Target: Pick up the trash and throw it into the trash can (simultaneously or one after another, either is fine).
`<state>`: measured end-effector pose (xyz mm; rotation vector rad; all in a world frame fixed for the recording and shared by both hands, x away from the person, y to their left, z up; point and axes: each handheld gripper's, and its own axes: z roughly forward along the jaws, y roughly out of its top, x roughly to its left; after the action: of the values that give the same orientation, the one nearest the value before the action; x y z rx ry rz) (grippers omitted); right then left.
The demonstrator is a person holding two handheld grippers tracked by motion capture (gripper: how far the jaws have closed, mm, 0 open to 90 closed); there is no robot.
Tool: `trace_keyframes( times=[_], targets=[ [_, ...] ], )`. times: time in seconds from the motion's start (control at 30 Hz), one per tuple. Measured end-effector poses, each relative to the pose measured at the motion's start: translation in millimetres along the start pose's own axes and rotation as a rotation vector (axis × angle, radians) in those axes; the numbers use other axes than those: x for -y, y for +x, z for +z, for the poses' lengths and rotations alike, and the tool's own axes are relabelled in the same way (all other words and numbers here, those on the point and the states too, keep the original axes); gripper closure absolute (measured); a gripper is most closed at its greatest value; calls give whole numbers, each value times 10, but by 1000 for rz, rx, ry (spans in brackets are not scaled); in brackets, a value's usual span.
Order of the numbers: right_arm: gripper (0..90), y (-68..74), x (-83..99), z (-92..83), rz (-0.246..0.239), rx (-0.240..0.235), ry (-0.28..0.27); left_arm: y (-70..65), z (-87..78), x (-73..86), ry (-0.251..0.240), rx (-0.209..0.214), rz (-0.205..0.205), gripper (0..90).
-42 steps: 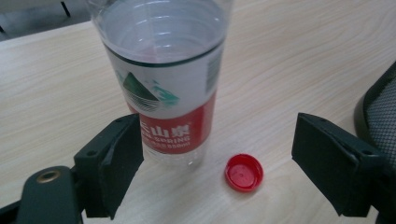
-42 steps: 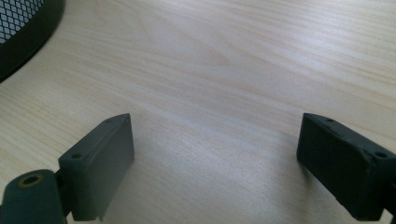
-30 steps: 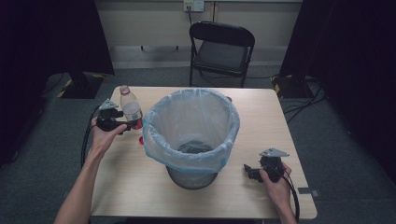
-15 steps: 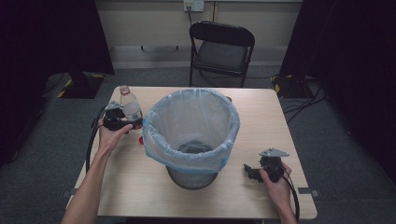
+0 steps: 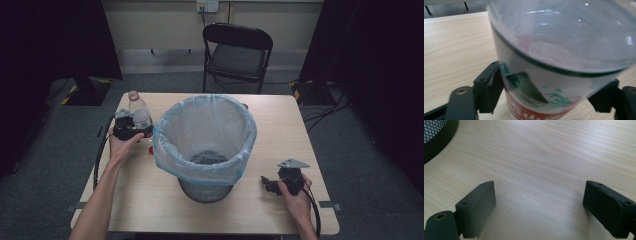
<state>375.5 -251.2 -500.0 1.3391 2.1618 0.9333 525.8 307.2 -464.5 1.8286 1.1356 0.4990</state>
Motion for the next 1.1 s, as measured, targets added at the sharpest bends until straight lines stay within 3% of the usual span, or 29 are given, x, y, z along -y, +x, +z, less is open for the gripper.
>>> trace_keyframes(
  times=[0.3,0.37,0.6,1.1],
  targets=[
    [101,0,0,0,0,0,0,-15,-37,-18,8,-7,13,292],
    [101,1,0,-1,1,0,1,-24,-45,-23,0,4,-3,292],
    [101,0,0,0,0,0,0,-60,-74,-43,10,22,2,294],
    [101,0,0,0,0,0,0,-106,-284,-139,-27,35,-13,297]
  ],
)
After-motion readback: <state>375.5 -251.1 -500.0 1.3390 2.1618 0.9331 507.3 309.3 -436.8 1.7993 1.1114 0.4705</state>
